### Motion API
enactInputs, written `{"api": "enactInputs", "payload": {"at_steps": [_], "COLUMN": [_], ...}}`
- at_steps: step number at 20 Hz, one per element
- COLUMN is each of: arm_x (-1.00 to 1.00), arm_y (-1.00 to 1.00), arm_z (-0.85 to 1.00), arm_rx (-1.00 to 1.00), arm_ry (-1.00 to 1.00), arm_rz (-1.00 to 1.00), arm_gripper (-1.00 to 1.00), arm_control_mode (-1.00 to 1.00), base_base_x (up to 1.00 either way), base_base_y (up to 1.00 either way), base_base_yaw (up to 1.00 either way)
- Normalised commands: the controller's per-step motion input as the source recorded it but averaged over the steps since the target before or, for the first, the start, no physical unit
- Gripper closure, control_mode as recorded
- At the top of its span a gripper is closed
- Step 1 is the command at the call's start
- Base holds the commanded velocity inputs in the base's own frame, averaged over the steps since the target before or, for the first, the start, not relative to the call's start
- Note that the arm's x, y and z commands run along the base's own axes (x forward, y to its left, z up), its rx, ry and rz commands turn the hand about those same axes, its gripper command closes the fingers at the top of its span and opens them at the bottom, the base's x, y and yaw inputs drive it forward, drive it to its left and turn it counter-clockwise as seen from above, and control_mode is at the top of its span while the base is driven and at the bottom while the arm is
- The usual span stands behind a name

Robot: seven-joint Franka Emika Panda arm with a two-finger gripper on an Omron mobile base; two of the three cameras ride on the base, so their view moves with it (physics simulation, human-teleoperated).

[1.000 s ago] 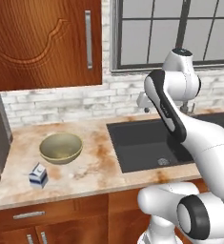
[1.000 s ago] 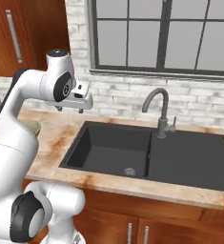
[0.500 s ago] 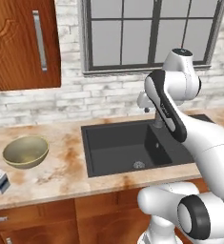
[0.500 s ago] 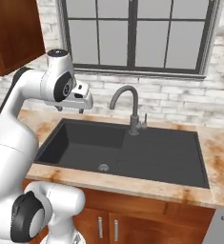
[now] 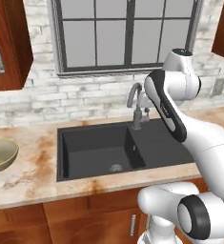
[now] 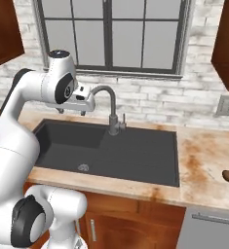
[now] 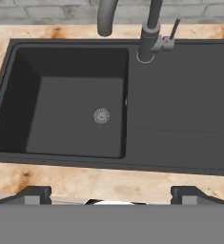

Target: Gather the eggs and milk located in the vicinity of the sink area and place them right next to the bowl.

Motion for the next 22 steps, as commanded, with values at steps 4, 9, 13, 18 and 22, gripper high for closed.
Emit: {"api": "enactInputs", "payload": {"at_steps": [4,9,13,18,22], "arm_x": [0.00,0.00,0.00,0.00,0.00], "arm_y": [0.00,0.00,0.00,0.00,0.00], "arm_z": [0.00,0.00,0.00,0.00,0.00], "arm_rx": [0.00,0.00,0.00,0.00,0.00], "arm_ry": [0.00,0.00,0.00,0.00,0.00], "arm_rz": [0.00,0.00,0.00,0.00,0.00], "arm_gripper": [-1.00,-1.00,-1.00,-1.00,-1.00], "arm_control_mode": [1.00,1.00,1.00,1.00,1.00], "base_base_x": [-0.13,-0.11,-0.11,-0.10,-0.03], "base_base_y": [-0.59,-0.60,-0.61,-0.62,-0.61], "base_base_yaw": [0.00,0.00,0.00,0.00,0.00]}}
